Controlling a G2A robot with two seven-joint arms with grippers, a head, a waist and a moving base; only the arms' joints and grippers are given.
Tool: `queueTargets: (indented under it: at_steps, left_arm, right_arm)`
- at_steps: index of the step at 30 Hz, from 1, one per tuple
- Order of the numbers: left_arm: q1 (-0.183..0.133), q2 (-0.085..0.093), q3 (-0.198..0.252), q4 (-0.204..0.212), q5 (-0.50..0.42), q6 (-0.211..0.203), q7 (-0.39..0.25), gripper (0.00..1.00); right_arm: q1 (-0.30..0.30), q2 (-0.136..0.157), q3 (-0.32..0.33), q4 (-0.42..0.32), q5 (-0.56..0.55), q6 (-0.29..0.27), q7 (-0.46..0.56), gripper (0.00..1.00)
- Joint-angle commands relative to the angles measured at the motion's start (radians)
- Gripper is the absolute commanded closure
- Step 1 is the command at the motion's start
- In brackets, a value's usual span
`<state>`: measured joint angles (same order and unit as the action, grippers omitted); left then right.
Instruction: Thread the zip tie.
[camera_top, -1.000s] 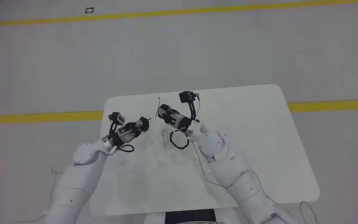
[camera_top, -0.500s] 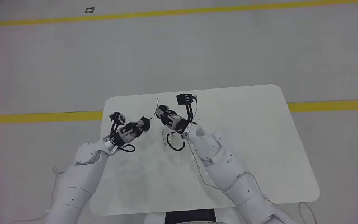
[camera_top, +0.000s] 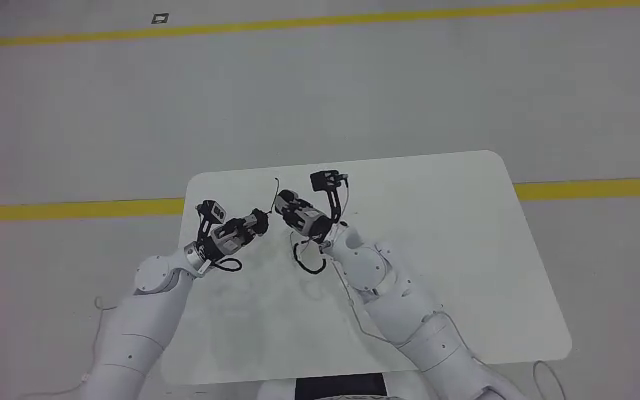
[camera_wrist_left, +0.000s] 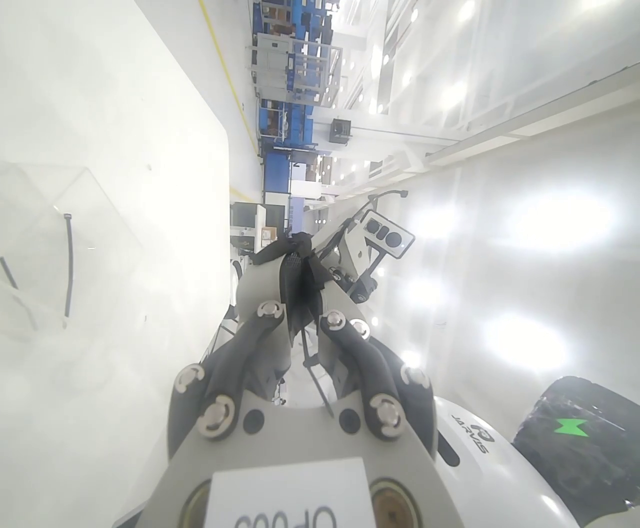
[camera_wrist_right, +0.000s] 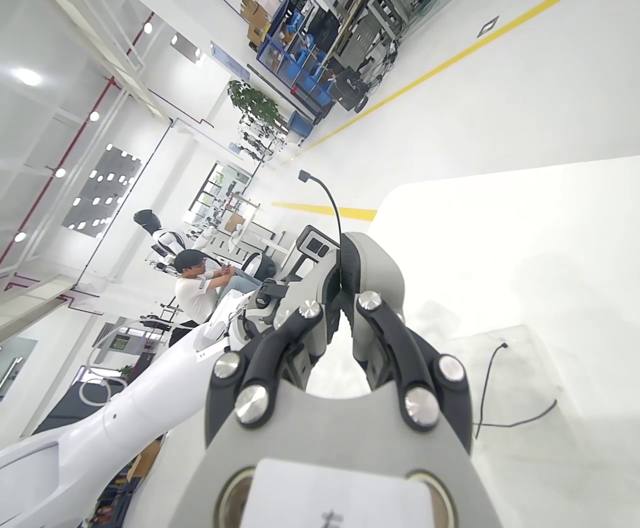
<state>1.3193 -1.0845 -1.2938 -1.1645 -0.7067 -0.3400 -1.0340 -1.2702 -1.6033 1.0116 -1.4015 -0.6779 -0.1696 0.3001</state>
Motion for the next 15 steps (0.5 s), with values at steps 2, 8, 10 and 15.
queueTargets:
  at_steps: [2,8,10,15]
  left_arm:
    - [0.0,0.0,0.0,0.0,0.0,0.0,0.0,1.0]
    - [0.0,0.0,0.0,0.0,0.0,0.0,0.0,1.0]
    - [0.0,0.0,0.0,0.0,0.0,0.0,0.0,1.0]
    - [0.0,0.0,0.0,0.0,0.0,0.0,0.0,1.0]
  right_arm:
    - [0.004,0.001,-0.006,0.002,-0.003,0.007,-0.006,1.0]
    - [0.009,0.002,-0.015,0.006,-0.011,0.024,-0.023,1.0]
    - [0.011,0.003,-0.018,0.007,-0.011,0.028,-0.029,1.0]
    - [0.016,0.004,-0.024,0.014,-0.006,0.035,-0.035,1.0]
